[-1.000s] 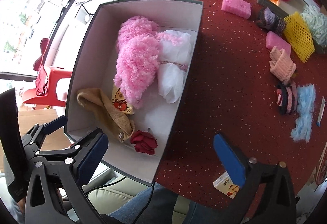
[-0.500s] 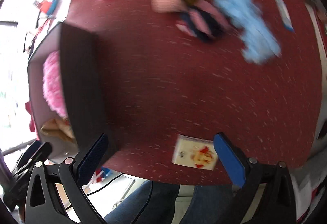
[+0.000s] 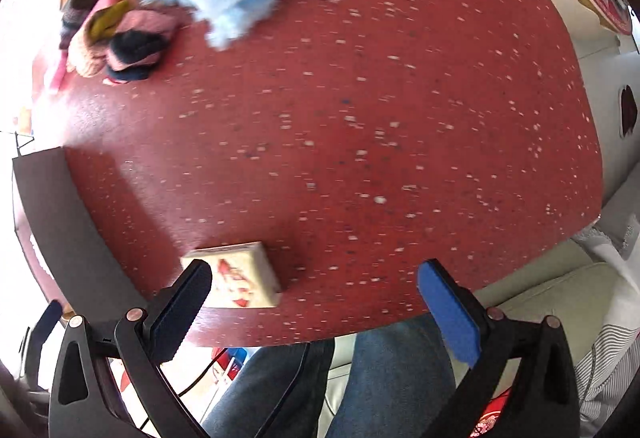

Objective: Organize soft objects
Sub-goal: 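Move left tool to capybara tissue pack on table while right tool moves away, then close left tool on tissue pack while right tool grasps blue fluffy toy, then lift and carry tissue pack and blue fluffy toy over the white box, then open right tool dropping blue toy into box while left releases tissue pack, then move right tool to pink foam sleeve and grasp it, then grasp striped knit hat with left tool while right tool holds pink foam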

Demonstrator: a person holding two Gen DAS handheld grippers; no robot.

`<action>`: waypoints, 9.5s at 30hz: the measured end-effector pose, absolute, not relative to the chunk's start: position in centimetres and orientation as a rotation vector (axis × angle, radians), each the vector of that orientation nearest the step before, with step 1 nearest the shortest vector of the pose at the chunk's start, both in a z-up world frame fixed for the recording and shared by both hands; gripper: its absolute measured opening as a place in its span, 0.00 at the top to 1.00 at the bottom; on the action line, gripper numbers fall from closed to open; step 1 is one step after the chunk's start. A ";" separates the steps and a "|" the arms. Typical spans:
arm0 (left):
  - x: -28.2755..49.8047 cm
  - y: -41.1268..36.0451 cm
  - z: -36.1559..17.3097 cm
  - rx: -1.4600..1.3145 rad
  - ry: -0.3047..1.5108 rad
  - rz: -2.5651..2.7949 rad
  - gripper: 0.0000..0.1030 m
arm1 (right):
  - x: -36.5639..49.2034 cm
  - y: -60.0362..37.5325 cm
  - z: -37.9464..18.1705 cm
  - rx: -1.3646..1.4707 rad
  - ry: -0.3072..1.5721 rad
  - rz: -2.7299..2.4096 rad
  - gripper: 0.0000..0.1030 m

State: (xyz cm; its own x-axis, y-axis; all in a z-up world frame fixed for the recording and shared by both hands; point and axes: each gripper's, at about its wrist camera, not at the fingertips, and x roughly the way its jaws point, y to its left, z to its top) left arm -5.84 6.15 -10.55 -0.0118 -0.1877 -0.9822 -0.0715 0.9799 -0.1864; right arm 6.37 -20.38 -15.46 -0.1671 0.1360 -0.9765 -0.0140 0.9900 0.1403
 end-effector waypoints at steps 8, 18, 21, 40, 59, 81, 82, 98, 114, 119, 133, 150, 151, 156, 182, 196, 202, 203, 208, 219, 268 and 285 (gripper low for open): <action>-4.8 0.9 -15.1 -0.220 1.634 -0.042 0.00 | 5.9 -22.8 -17.5 0.077 1.785 0.120 0.00; -4.4 -0.1 -20.5 -0.275 1.702 0.118 0.00 | 6.8 -20.9 -18.2 0.027 1.794 0.149 0.00; -4.2 0.0 -20.5 -0.225 1.677 0.138 0.00 | 7.9 -19.5 -17.5 -0.008 1.768 0.177 0.00; -2.3 6.9 -20.3 -0.355 1.627 0.264 0.00 | 22.3 -1.1 -14.6 -0.470 1.436 0.400 0.00; -2.5 6.0 -20.7 -0.360 1.625 0.275 0.00 | 25.5 5.2 -17.8 -0.555 1.442 0.488 0.00; -1.9 5.7 -19.9 -0.340 1.674 0.237 0.52 | 25.2 2.7 -15.1 -0.523 1.446 0.527 0.66; -1.9 5.6 -19.7 -0.326 1.671 0.221 0.58 | 25.0 2.3 -15.1 -0.497 1.466 0.528 0.68; -4.4 8.5 -13.4 -0.404 1.545 0.035 0.68 | 15.3 -5.7 -14.8 -0.184 1.691 0.457 0.68; -6.7 2.5 -16.4 0.228 1.531 -0.118 0.09 | 7.9 -8.4 -14.7 -0.170 1.774 0.479 0.66; -7.0 2.4 -18.4 0.217 1.601 -0.108 0.10 | 7.3 -9.8 -14.1 -0.180 1.774 0.468 0.66; -6.4 10.6 -14.1 -0.133 1.585 -0.097 0.43 | 6.5 -8.6 -13.4 -0.192 1.747 0.488 0.66; -6.8 15.3 -6.0 -0.279 1.343 0.076 0.43 | 6.8 -1.4 -7.1 -0.310 1.607 0.655 0.66; -6.5 15.3 -6.1 -0.285 1.337 0.085 0.43 | 6.7 -1.0 -6.9 -0.320 1.600 0.666 0.66; -7.2 16.8 -6.1 -0.331 1.302 0.144 0.43 | 5.9 1.4 -5.2 -0.371 1.571 0.709 0.66; -17.4 28.2 -6.7 -0.566 1.242 0.555 0.43 | -1.6 17.9 -2.9 -0.616 1.493 1.063 0.66; -18.0 28.4 -8.2 -0.575 1.295 0.550 0.43 | -4.3 22.4 -3.7 -0.684 1.493 1.124 0.66; -17.8 28.4 -8.7 -0.583 1.309 0.543 0.43 | -4.0 22.7 -3.9 -0.684 1.499 1.105 0.66; -17.7 28.4 -8.8 -0.582 1.312 0.541 0.43 | -3.9 22.7 -3.9 -0.683 1.500 1.104 0.66; -17.5 28.3 -9.3 -0.582 1.325 0.532 0.43 | -3.8 23.1 -4.0 -0.685 1.499 1.094 0.66; -17.3 28.0 -10.2 -0.577 1.352 0.506 0.43 | -3.7 23.8 -4.4 -0.692 1.498 1.081 0.66; -10.5 22.0 -7.6 -0.561 1.461 0.348 0.01 | 24.0 12.6 -16.1 -0.395 1.417 0.458 0.29; -1.7 13.0 -10.6 -0.515 1.486 0.143 0.01 | 20.7 -8.2 -11.2 0.131 1.476 0.374 0.28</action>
